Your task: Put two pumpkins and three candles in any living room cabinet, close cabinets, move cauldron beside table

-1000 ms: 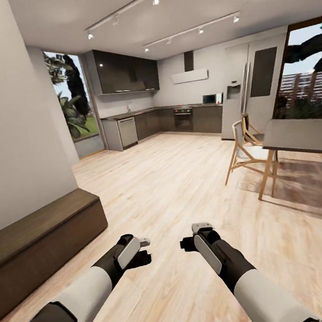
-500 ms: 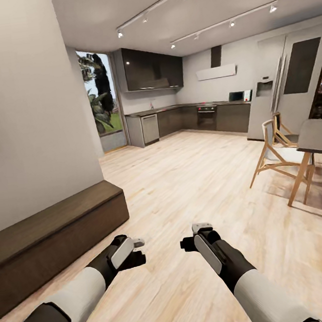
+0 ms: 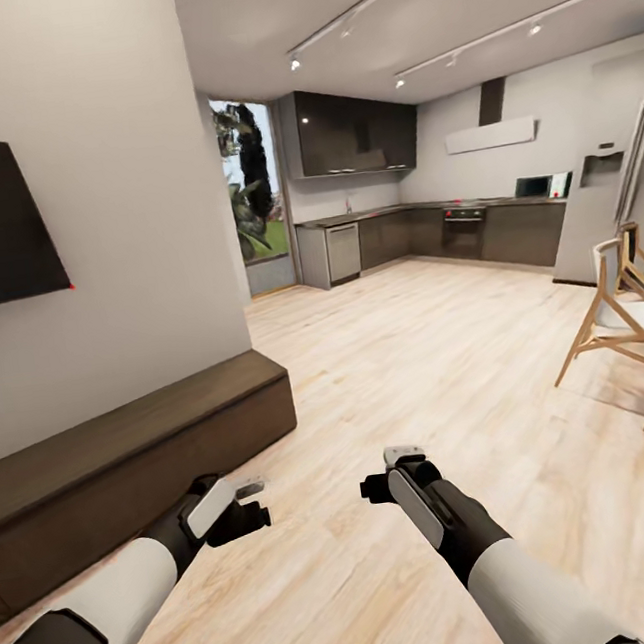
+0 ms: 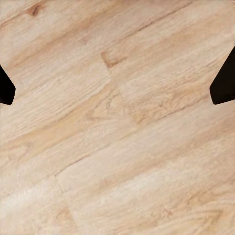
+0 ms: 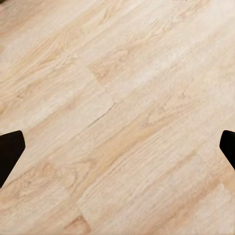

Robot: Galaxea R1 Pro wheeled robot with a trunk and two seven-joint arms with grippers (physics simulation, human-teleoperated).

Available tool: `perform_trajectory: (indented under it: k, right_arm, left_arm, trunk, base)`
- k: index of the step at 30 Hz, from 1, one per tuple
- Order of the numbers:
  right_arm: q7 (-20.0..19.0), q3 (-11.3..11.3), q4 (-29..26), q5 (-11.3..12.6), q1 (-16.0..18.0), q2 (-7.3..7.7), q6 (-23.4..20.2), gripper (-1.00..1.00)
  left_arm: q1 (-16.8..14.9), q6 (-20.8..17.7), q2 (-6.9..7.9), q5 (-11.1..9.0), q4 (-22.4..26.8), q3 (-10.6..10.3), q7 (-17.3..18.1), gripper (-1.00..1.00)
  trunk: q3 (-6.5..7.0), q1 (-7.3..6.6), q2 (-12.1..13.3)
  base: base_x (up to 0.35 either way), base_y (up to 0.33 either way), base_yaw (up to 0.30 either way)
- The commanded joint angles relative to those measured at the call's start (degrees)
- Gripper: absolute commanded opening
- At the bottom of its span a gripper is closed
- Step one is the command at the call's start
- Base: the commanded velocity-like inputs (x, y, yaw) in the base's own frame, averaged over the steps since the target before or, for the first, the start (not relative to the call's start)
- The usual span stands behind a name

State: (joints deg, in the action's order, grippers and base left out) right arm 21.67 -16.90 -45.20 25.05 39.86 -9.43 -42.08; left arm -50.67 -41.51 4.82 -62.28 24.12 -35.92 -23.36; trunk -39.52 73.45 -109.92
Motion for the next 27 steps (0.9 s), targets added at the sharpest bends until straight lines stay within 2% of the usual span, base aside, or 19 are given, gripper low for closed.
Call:
perform_trajectory:
  k: [1,12,27]
  right_arm:
    - [0.57,-0.18,-0.06,0.61,0.05,0.02,-0.11,1.0]
    - [0.5,-0.81,-0.06,0.61,0.05,0.02,-0.05,1.0]
    - [0.48,-1.03,-0.06,0.61,0.05,0.02,-0.02,1.0]
  left_arm:
    - [-0.04,-0.07,0.09,-0.61,0.14,-0.38,-0.46,1.0]
    - [-0.04,-0.06,0.19,-0.65,0.14,-0.38,-0.61,1.0]
    - [-0.04,-0.06,0.15,-0.65,0.21,-0.38,-0.63,1.0]
  trunk:
    - [-0.06,-0.01,-0.03]
    - [-0.06,-0.01,-0.03]
    - [-0.06,-0.01,-0.03]
  base:
    - [0.0,0.052,0.29]
    - [0.016,0.015,0.29]
    - [0.046,-0.089,0.29]
